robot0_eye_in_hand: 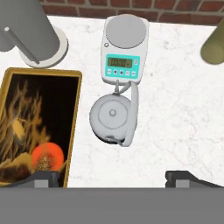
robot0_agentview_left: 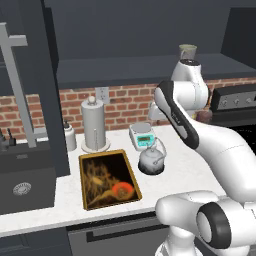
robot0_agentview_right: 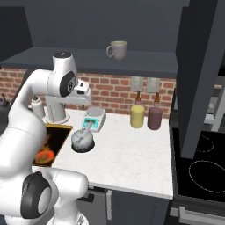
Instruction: Pick the kettle from the counter and place it on the tray. Then pick the mug from the cabinet and place it on the tray. Then close the cabinet doors.
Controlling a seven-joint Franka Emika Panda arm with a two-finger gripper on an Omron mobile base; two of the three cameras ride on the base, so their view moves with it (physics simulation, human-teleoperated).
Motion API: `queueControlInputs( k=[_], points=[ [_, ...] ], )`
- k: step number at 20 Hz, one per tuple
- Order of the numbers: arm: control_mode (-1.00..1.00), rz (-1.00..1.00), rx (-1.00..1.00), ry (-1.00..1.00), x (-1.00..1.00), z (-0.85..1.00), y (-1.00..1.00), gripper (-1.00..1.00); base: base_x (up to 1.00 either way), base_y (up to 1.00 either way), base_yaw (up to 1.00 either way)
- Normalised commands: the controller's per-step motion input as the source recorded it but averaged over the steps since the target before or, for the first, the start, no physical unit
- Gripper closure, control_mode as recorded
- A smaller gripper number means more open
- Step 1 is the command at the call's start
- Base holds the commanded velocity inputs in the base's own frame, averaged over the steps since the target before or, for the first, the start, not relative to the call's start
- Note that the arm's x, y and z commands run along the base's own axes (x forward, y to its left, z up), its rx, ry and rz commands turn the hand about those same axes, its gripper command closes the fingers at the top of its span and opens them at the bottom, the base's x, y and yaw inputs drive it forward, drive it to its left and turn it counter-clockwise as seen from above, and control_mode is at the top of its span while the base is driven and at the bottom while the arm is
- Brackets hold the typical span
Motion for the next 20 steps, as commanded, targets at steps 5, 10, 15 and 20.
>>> queueControlInputs(
  k=[5,10,15,20],
  points=[
    [-1.0,0.0,0.03,0.01,-0.02,-0.62,-0.03,-1.0,0.0,0.0,0.0],
    [-1.0,0.0,0.1,0.0,0.0,-0.49,-0.21,-1.0,0.0,0.0,0.0],
    [-1.0,0.0,0.04,0.0,0.0,-0.4,-0.19,-1.0,0.0,0.0,0.0],
    [-1.0,0.0,0.01,0.0,0.0,-0.26,0.0,-1.0,0.0,0.0,0.0]
  ],
)
